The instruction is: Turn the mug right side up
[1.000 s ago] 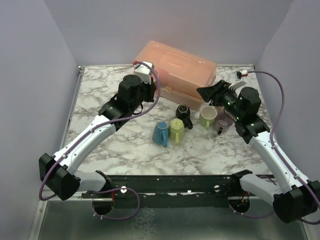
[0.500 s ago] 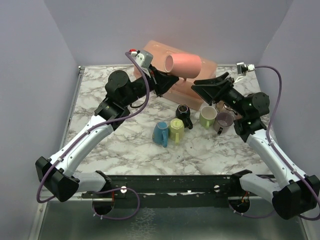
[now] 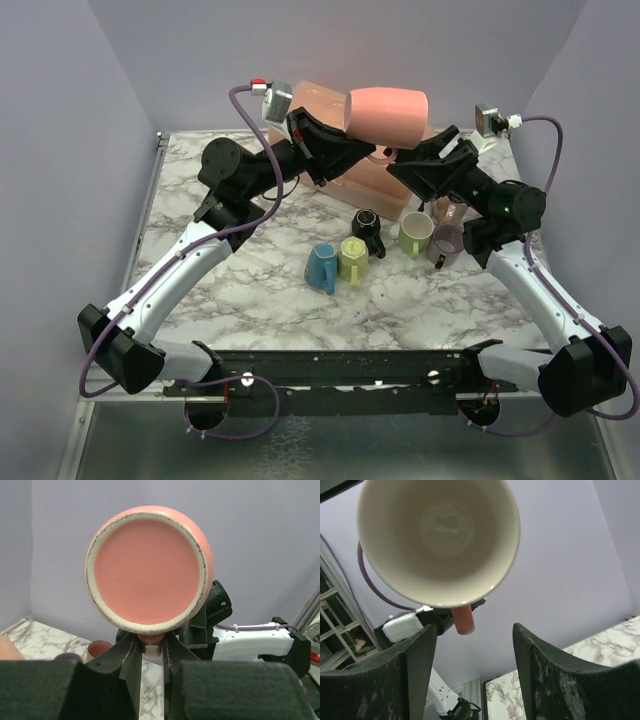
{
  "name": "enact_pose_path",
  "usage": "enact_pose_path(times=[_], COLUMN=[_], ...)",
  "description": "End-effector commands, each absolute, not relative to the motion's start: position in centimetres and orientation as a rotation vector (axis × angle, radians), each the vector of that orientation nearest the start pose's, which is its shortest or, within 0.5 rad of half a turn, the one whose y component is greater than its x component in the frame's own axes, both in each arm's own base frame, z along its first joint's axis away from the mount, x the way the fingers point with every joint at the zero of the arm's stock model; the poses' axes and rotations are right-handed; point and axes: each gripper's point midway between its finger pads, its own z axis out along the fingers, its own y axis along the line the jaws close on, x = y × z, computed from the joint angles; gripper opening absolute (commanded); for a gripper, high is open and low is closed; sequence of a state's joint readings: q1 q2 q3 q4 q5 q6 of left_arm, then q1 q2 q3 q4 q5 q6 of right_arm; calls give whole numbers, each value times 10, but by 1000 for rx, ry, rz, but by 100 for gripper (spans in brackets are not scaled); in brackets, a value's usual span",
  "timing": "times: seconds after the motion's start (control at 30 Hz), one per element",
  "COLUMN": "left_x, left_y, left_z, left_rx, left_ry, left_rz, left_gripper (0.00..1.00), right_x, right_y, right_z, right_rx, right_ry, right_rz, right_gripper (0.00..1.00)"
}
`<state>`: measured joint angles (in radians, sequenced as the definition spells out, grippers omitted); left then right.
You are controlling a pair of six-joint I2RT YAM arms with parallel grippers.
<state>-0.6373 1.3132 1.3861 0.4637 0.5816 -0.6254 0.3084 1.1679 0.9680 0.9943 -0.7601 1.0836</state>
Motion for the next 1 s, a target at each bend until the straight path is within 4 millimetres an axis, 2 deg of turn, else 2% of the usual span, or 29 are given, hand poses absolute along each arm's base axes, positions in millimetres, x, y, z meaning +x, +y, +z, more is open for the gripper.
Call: enact_pose_path(times=[0.0,0.13,0.6,0.8,0.87,0.97], left_x=[215,215,214,214,215,215], left_y=[-317,-320,-330,-334,-335,-335], left_z=[564,560,548,543,542,542], left_rx=[634,645,688,705,708,709], left_ry=[919,925,941,948,948,949], left_rz=[-1481,-1502,-1523,-1529,-1528,-1528], left_gripper=[0,0,0,0,0,0], right_x=[220,220,225,233,235,240], right_y=[231,232,242,244,243,242], right_z=[505,511,519,521,522,525], right_rx=[-533,-528,-536,-505,-491,-464], right_ry=[953,941,919,936,932,930], right_rz=[1590,1591,1646,1665,1665,1647], right_gripper=[66,64,35,29,24,11])
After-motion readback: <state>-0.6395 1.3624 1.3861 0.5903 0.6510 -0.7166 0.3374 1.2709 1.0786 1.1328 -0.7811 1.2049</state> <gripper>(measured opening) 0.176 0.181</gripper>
